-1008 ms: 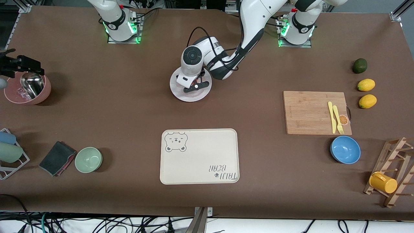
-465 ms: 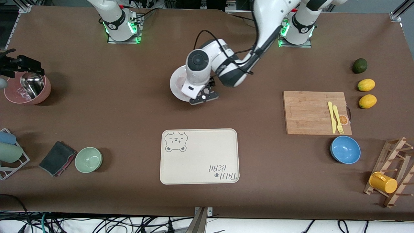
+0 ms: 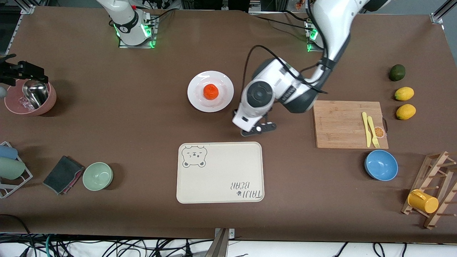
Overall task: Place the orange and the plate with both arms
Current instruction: 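Open the left gripper and draw it back toward the cutting board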
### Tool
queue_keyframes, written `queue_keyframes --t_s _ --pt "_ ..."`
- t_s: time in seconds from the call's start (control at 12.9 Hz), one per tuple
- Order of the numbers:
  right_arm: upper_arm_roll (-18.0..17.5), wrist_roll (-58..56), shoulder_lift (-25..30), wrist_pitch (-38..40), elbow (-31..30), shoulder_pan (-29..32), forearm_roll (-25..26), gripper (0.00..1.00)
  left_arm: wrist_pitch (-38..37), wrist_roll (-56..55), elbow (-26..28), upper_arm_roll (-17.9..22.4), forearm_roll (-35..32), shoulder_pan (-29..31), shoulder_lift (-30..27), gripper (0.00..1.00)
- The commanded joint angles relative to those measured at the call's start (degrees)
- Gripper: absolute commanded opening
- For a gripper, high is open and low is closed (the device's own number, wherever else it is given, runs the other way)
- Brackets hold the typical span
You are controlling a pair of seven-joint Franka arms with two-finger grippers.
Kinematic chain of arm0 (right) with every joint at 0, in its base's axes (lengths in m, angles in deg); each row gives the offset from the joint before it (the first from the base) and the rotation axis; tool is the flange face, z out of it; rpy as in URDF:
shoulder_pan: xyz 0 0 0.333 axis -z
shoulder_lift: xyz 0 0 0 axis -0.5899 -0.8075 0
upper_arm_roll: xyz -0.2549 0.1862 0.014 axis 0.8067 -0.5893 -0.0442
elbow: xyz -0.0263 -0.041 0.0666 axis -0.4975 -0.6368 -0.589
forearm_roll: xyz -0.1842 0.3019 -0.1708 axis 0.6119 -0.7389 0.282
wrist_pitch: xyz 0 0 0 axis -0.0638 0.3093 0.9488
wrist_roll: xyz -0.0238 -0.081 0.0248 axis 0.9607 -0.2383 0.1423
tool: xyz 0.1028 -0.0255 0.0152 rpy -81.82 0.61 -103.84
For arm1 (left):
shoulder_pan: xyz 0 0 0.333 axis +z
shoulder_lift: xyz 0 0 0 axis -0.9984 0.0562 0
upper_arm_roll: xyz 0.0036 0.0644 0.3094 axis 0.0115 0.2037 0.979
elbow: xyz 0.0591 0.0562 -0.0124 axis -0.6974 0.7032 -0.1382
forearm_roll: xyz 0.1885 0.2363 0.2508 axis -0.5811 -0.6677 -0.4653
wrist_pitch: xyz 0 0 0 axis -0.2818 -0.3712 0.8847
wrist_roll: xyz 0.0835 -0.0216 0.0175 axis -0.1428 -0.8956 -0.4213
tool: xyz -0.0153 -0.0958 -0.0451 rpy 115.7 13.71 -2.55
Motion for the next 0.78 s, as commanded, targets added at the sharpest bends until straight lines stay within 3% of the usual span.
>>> queue_keyframes --t_s 0.0,0.39,0.7 --pt "-0.2 -0.1 -0.2 0.2 0.5 1.8 0.4 1.0 -4.7 11.7 0.3 -0.7 0.4 6.5 -1.8 1.0" --pt "0.2 0.5 -1.1 0.5 0.5 2.8 0.0 1.0 -7.3 29.0 0.9 0.1 -2.5 16.5 -1.3 1.0" --pt "-0.4 -1.2 -2.6 2.1 -1.0 1.2 -0.5 1.0 -7.9 31.4 0.5 0.1 -7.1 20.9 -1.8 1.0"
